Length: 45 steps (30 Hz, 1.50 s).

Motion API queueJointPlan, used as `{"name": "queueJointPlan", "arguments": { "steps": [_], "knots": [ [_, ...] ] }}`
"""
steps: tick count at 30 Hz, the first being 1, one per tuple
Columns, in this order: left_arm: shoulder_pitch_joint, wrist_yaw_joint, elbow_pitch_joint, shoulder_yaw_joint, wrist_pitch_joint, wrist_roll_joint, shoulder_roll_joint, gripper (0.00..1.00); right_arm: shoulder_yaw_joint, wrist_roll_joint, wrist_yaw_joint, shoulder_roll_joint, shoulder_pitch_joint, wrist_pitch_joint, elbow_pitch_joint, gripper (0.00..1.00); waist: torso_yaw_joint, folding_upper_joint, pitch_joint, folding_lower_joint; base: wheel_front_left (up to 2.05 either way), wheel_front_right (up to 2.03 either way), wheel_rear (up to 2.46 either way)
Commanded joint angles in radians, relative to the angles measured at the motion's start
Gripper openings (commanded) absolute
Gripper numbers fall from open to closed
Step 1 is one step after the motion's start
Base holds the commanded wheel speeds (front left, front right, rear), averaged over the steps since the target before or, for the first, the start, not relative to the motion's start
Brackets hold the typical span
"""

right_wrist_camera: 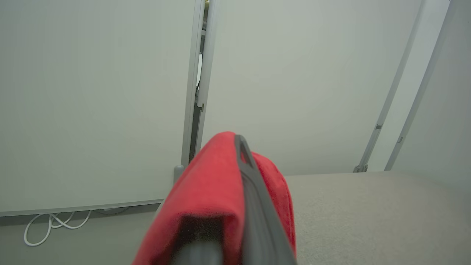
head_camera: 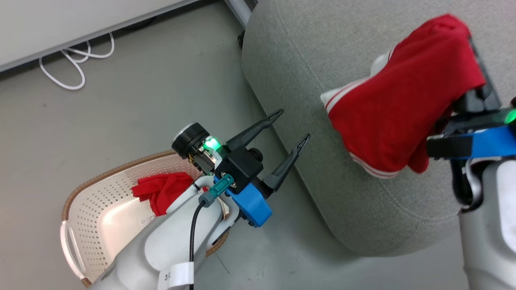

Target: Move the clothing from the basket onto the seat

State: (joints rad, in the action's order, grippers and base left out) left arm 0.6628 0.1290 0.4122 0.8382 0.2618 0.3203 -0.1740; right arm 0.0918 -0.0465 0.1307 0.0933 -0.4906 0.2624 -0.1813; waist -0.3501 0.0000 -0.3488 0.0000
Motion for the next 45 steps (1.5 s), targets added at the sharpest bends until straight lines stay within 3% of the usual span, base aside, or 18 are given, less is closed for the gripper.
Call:
{"name": "queueJointPlan", "arguments": {
  "steps": [1, 5, 9, 16, 20, 27, 41, 42, 43, 44, 45],
  "knots": [
    [0.032, 0.001, -0.008, -0.003, 0.005, -0.014, -0.011, 1.00, 0.020, 0.003, 0.000, 0.021, -0.066, 0.004, 0.015, 0.00, 0.015, 0.0000, -0.072, 0.0000, 0.00, 0.00, 0.00],
    [0.090, 0.002, -0.020, 0.000, -0.001, -0.032, -0.033, 1.00, 0.080, 0.009, 0.000, 0.062, -0.215, 0.004, 0.042, 0.00, 0.039, 0.0000, -0.178, 0.0000, 0.00, 0.00, 0.00],
    [0.159, 0.002, -0.049, 0.000, -0.017, -0.052, -0.060, 1.00, 0.190, 0.003, 0.000, 0.143, -0.394, 0.004, 0.033, 0.00, 0.064, 0.0000, -0.296, 0.0000, 0.00, 0.00, 0.00],
    [0.232, -0.001, -0.092, -0.005, -0.035, -0.070, -0.087, 1.00, 0.291, -0.028, 0.000, 0.307, -0.561, 0.004, -0.083, 0.00, 0.101, 0.0000, -0.413, 0.0000, 0.00, 0.00, 0.00],
    [0.251, -0.007, -0.115, -0.006, -0.045, -0.077, -0.101, 1.00, 0.328, -0.026, 0.000, 0.350, -0.596, 0.004, -0.152, 0.00, 0.113, 0.0000, -0.460, 0.0000, 0.00, 0.00, 0.00],
    [0.256, -0.016, -0.134, 0.000, -0.048, -0.080, -0.113, 1.00, 0.355, -0.003, 0.000, 0.298, -0.525, 0.004, -0.259, 0.00, 0.123, 0.0000, -0.495, 0.0000, 0.00, 0.00, 0.00],
    [0.247, -0.025, -0.124, 0.008, -0.037, -0.063, -0.114, 1.00, 0.409, -0.023, 0.000, 0.182, -0.337, 0.004, -0.356, 0.00, 0.131, 0.0000, -0.474, 0.0000, 0.00, 0.00, 0.00],
    [0.245, -0.027, -0.122, 0.009, -0.034, -0.062, -0.113, 1.00, 0.415, -0.026, 0.000, 0.177, -0.328, 0.004, -0.345, 0.33, 0.130, 0.0000, -0.468, 0.0000, 0.00, 0.00, 0.00],
    [0.243, -0.028, -0.120, 0.010, -0.032, -0.061, -0.111, 1.00, 0.417, -0.032, 0.000, 0.168, -0.315, 0.004, -0.336, 0.90, 0.129, 0.0000, -0.460, 0.0000, 0.00, 0.00, 0.00],
    [0.240, -0.030, -0.117, 0.010, -0.030, -0.059, -0.109, 1.00, 0.417, -0.037, 0.000, 0.161, -0.299, 0.004, -0.329, 1.00, 0.129, 0.0000, -0.451, 0.0000, 0.00, 0.00, 0.00],
    [0.240, -0.030, -0.117, 0.010, -0.030, -0.059, -0.109, 1.00, 0.417, -0.037, 0.000, 0.161, -0.299, 0.004, -0.329, 1.00, 0.129, 0.0000, -0.451, 0.0000, 0.00, 0.00, 0.00]
  ]
}}
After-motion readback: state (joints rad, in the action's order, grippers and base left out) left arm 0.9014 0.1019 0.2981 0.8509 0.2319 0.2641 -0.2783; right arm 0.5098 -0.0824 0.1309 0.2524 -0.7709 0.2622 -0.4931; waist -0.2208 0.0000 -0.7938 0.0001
